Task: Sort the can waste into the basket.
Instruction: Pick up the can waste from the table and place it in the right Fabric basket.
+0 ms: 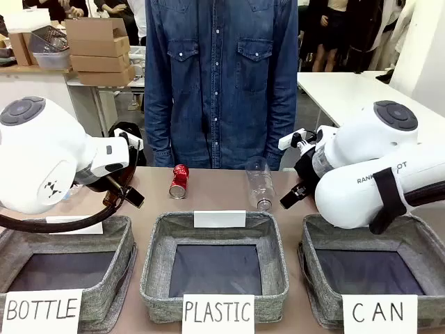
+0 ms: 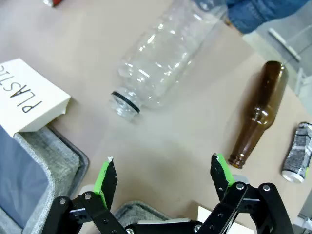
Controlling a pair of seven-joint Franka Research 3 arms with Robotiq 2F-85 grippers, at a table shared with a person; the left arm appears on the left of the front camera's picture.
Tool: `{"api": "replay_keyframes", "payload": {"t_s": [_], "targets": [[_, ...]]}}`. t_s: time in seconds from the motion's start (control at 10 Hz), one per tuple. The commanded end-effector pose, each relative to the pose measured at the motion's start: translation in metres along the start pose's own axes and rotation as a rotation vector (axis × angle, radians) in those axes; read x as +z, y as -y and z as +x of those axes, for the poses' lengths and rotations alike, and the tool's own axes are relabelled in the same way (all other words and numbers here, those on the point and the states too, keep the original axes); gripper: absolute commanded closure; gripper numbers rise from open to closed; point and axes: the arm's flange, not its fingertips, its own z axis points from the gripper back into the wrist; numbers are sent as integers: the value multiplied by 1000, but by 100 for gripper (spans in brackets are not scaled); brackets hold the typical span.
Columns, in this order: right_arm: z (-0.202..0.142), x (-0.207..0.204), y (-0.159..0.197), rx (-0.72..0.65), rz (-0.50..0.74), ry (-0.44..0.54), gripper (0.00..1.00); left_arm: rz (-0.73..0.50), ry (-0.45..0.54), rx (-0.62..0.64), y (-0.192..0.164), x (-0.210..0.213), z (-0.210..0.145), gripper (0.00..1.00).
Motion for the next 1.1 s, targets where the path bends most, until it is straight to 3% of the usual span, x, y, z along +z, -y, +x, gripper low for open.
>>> {"api": "replay_keyframes", "payload": {"t_s": [0.0, 1.0], "targets": [[0, 0, 0, 0, 0, 0, 0, 0, 0, 0, 0, 0, 0, 0], [0, 0, 0, 0, 0, 0, 0, 0, 0, 0, 0, 0, 0, 0]]}}
